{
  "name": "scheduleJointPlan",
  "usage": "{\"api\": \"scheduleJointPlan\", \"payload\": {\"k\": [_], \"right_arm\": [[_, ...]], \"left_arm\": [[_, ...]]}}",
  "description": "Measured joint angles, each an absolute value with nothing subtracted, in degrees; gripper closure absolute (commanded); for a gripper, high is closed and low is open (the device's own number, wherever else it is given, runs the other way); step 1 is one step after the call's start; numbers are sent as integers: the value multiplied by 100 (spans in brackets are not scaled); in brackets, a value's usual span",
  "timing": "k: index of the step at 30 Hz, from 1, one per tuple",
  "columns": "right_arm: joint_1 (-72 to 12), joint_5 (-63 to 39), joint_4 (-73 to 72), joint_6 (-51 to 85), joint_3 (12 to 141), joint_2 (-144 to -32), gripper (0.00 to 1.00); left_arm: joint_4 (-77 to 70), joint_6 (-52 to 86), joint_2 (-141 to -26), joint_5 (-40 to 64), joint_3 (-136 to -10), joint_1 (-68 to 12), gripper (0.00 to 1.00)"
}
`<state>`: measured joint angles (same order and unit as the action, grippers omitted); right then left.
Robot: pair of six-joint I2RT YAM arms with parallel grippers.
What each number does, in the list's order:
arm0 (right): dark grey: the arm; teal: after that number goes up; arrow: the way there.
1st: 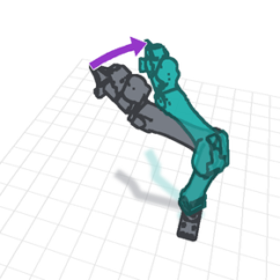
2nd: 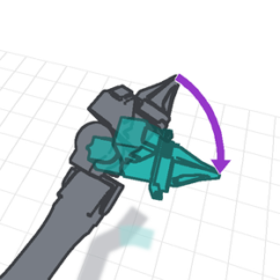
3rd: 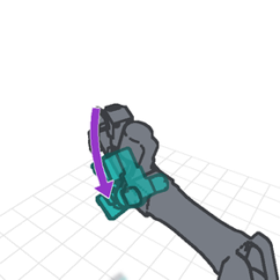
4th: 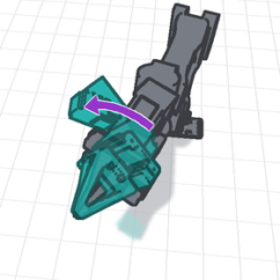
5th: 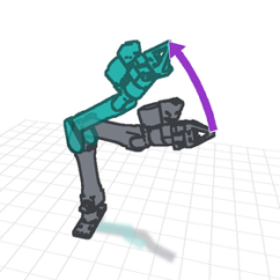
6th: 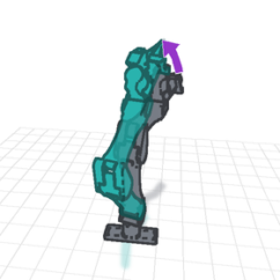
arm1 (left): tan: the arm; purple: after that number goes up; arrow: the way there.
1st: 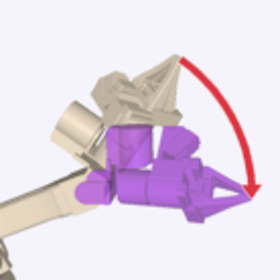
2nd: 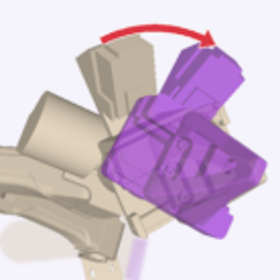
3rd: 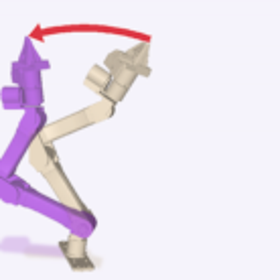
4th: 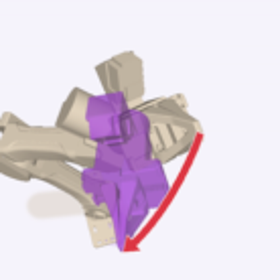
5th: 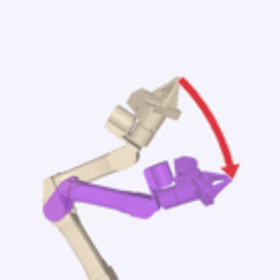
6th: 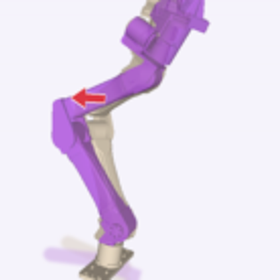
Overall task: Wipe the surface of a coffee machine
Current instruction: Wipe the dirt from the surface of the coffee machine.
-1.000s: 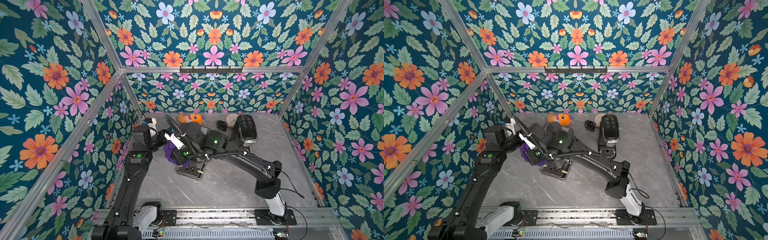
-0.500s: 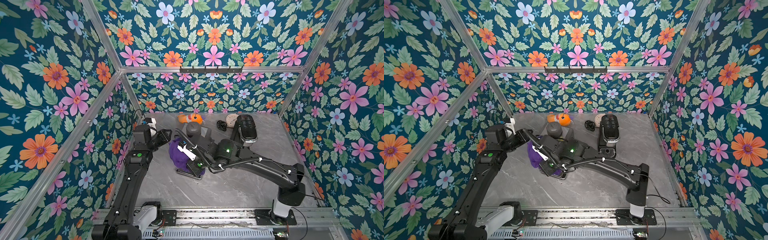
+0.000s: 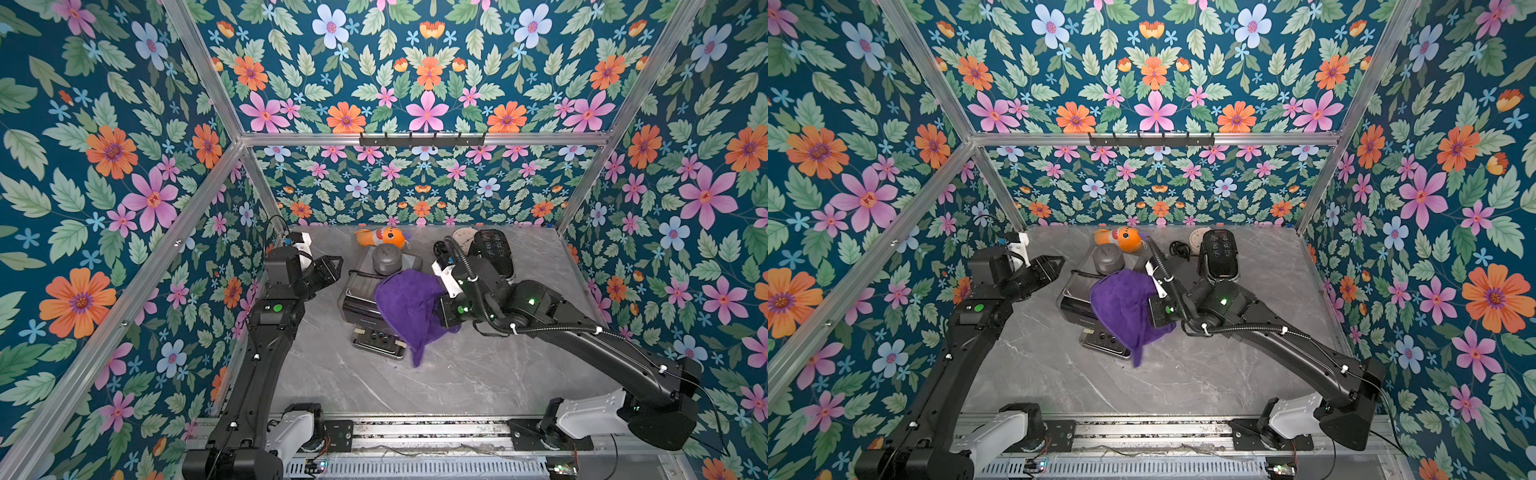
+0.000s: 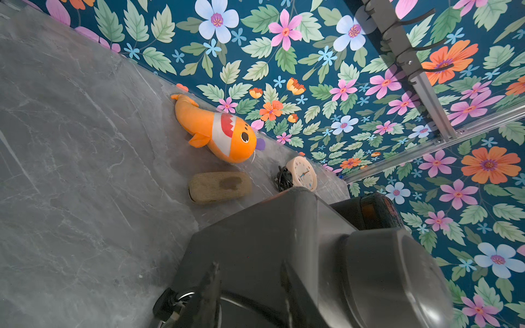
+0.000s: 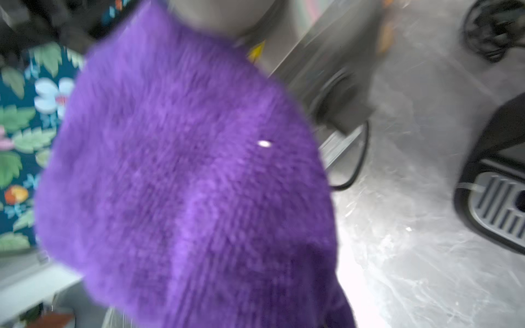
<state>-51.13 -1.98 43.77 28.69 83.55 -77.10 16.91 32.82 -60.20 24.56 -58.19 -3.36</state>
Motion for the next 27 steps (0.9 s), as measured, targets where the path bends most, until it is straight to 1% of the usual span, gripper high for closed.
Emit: {"api": "scheduleJointPlan", "payload": {"k": [6, 13, 19, 27], "right_arm": [[-4456, -602, 4219, 2805, 9043, -7950, 100], [-3920, -1072, 4270, 2521, 10377, -9035, 100], [-3667, -1199, 4628, 2292, 12134, -10298, 100], [-3649, -1507, 5474, 2130, 15106, -12125, 100]], "left_arm": [[1673, 3280, -6123, 2707, -5867, -336, 63], [1678, 3271, -6202, 2967, -5874, -336, 63], [1730, 3258, -6211, 3083, -5859, -338, 63], [1785, 3173, -6243, 3146, -5806, -338, 64]]}}
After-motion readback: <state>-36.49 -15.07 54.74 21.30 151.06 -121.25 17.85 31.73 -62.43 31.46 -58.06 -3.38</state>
